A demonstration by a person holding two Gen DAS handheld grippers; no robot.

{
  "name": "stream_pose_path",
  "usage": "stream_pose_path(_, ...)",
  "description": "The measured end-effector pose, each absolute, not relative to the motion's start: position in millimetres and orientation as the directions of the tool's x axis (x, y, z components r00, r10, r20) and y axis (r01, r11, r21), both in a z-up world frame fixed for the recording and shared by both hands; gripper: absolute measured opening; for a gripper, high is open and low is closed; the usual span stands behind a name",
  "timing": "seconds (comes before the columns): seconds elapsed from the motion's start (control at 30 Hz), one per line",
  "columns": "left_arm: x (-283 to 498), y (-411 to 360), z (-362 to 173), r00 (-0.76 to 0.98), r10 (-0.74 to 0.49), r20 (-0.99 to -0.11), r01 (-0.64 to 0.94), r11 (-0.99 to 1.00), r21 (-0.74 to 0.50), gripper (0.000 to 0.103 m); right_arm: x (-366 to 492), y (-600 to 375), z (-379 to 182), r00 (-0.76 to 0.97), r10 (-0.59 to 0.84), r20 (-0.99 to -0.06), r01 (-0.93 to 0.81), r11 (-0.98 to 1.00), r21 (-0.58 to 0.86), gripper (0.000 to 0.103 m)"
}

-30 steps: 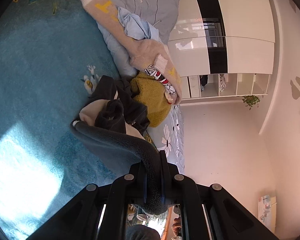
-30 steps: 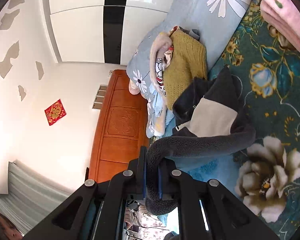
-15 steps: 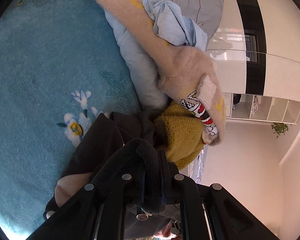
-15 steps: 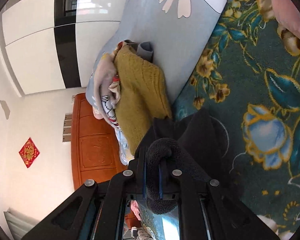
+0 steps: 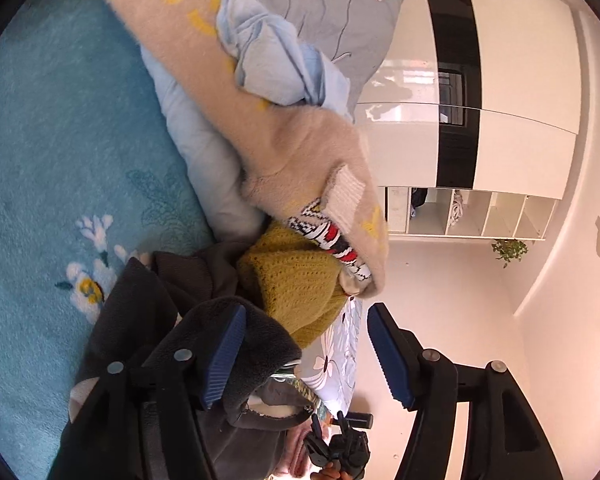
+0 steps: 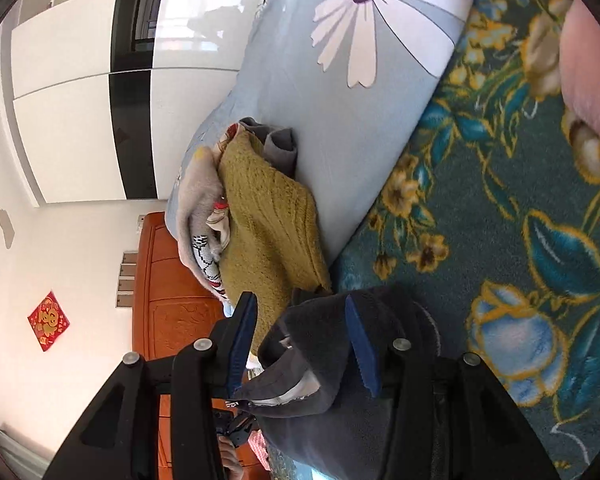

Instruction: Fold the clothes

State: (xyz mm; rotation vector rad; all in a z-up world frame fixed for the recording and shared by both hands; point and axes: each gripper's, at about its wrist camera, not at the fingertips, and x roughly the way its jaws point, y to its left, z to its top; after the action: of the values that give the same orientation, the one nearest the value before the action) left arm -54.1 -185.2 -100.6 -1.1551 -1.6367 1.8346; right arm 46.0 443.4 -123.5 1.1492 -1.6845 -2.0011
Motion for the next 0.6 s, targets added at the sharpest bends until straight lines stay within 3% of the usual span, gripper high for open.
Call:
stream_pose_path(0.03, -53, -188, -93, -0.58, 0.759, -0.296, 0.192, -0.226, -0.955, 0.071, 48, 446, -118, -0.646, -0.654, -0.393, -0.26, -0.295, 0.919, 0.049)
stream_pose_path(0.17, -26, -192, -78, -0.557, 0.714, -0.424, 0.208, -0.375, -0.903, 0.071, 70, 446, -101, -0.628, -0.637, -0.446, -0.235, -0.392, 0.89, 0.05)
stream_pose_path(0.3, 41, -190, -102, -0.521, 0.619, -0.588, 0.231, -0.56, -0.795, 0.071, 118, 440, -107, -0.577, -0.623, -0.528, -0.25, -0.48, 0.841, 0.056)
stream_pose_path(0.37, 72, -192, -131, -0.491, 0.611, -0.621, 0.294, -0.555, -0.778, 0.071, 144, 439, -119, -0.554, -0.608, -0.57, -0.283, -0.506, 0.815, 0.057)
stream_pose_path(0.5, 104, -186, -177, -0.466, 0.657, -0.593, 0.38, -0.456, -0.804, 0.071, 179, 438, -159, -0.509, -0.633, -0.583, -0.384, -0.439, 0.812, 0.068)
stream_pose_path(0.6, 102, -179, -187, -0.481, 0.662, -0.575, 0.393, -0.424, -0.816, 0.071, 180, 429, -174, -0.504, -0.652, -0.566, -0.402, -0.404, 0.822, 0.069)
